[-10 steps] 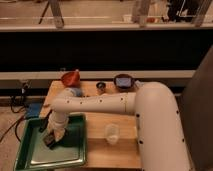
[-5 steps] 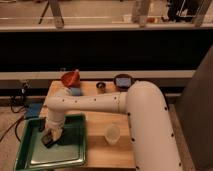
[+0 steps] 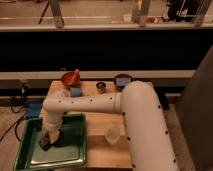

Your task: Wipe tray with eraser

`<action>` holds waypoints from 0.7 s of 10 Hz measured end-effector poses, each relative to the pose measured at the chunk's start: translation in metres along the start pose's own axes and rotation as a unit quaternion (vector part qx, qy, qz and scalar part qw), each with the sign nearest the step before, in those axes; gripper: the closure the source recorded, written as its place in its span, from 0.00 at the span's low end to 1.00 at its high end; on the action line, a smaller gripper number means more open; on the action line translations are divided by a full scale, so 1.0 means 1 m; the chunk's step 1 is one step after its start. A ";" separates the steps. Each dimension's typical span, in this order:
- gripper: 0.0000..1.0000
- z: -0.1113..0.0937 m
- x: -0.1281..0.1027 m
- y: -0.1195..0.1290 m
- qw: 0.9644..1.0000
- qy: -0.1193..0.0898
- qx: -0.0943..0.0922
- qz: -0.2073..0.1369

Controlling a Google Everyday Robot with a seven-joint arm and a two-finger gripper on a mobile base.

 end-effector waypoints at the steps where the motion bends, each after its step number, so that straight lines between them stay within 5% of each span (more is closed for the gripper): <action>1: 1.00 0.001 -0.003 0.003 1.000 -0.001 -0.003 -0.003; 4: 1.00 0.004 -0.013 0.027 1.000 -0.005 -0.015 -0.014; 7: 1.00 -0.004 0.002 0.060 1.000 -0.013 -0.012 0.005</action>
